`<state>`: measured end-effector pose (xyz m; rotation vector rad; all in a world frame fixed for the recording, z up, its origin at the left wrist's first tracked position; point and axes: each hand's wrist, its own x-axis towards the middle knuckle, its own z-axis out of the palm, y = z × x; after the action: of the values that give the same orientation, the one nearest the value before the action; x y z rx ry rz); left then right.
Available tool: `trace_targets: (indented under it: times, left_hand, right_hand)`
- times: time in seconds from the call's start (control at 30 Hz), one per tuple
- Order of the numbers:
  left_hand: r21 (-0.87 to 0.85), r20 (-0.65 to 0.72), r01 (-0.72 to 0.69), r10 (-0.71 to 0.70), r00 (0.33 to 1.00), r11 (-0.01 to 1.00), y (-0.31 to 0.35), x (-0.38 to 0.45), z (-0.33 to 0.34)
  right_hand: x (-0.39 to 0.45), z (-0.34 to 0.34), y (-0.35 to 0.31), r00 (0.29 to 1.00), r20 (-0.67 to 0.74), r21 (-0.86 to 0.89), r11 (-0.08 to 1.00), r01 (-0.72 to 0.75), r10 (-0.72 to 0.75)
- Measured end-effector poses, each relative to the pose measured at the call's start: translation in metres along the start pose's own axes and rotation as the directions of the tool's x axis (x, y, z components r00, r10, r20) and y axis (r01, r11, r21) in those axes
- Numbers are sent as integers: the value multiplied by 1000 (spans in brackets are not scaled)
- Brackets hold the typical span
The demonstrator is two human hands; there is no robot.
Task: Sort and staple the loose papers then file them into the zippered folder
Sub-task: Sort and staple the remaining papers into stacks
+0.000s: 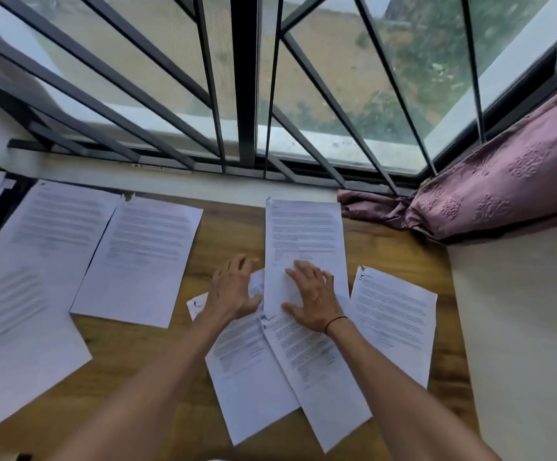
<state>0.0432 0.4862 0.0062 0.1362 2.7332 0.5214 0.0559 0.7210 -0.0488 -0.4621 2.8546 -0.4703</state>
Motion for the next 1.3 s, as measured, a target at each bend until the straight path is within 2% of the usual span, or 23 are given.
trace_targets:
  times: [0.1, 0.3, 0.5, 0.67, 0.87, 1.0, 1.13, 1.3]
  left_hand:
    - [16, 57, -26, 25, 998, 1000, 6, -10, 5]
    - [101, 127, -98, 85, 988, 990, 7, -24, 17]
    - [23, 36, -63, 63, 997, 998, 17, -31, 14]
    - [-51, -55, -42, 39, 998, 998, 24, -29, 17]
    - [-8, -24, -129, 129, 991, 992, 45, -21, 35]
    - [-4, -19, -161, 161, 987, 987, 59, -16, 41]
    - [17, 2, -221, 221, 975, 975, 78, -13, 52]
    - [53, 50, -257, 255, 966, 965, 99, -13, 69]
  right_hand:
    - [-3, 4, 2, 999, 40, -63, 998, 10, -7]
    - [-1, 4, -4, 1000, 21, -145, 989, -2, 5]
    - [-5, -3, -5, 997, -79, -99, 995, -32, 25]
    - [-18, -15, 6, 997, -40, -64, 996, -69, 66]
    - [-38, -21, 27, 995, -13, -91, 991, -97, 97]
    - [-49, -24, 35, 974, -94, -123, 968, -218, 208]
    - [-64, -25, 47, 885, -184, -93, 889, -448, 427]
    - [-80, -17, 58, 902, -99, -67, 902, -427, 420]
